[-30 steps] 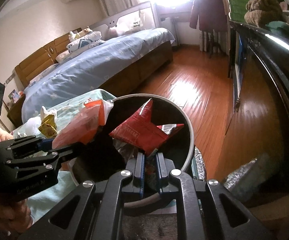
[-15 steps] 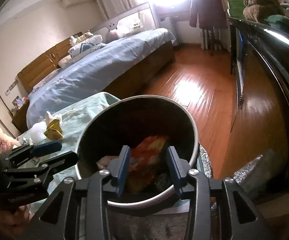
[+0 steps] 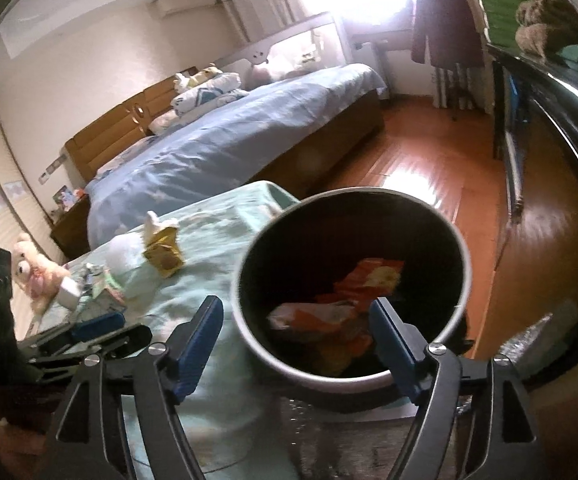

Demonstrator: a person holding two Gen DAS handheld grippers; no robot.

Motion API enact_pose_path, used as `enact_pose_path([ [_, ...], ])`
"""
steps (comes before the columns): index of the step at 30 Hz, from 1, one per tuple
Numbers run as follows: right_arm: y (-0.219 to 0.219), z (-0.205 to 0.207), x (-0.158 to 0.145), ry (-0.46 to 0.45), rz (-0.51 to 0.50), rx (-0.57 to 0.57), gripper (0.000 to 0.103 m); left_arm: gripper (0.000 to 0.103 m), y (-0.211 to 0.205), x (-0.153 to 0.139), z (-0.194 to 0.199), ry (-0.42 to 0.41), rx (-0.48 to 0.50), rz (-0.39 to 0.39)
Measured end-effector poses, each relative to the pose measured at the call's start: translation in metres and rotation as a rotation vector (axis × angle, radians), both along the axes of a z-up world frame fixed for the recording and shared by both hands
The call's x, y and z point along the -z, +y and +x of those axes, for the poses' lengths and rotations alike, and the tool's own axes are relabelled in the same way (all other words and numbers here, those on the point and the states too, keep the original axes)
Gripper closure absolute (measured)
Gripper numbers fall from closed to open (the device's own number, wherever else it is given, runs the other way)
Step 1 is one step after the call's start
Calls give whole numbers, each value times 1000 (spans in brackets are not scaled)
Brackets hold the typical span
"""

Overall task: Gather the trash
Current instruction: 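Move both open tools back over the bed toward the remaining items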

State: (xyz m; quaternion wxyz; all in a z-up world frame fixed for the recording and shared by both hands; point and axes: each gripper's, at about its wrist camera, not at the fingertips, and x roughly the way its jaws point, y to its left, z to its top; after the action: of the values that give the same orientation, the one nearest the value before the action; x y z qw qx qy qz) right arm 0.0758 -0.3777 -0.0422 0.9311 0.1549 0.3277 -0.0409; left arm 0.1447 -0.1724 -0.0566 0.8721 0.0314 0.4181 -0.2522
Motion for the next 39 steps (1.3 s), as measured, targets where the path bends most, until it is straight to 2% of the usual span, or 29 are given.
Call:
enact_pose_path([
  [19, 109, 26, 14, 33, -15, -234, 25, 37, 144, 19, 4, 13, -255, 19],
  [35, 175, 59, 31, 74, -37, -386, 25, 32, 232, 36, 34, 27, -334, 77],
  [39, 186, 66, 33, 78, -47, -415, 25, 27, 249, 40, 47, 29, -329, 93],
])
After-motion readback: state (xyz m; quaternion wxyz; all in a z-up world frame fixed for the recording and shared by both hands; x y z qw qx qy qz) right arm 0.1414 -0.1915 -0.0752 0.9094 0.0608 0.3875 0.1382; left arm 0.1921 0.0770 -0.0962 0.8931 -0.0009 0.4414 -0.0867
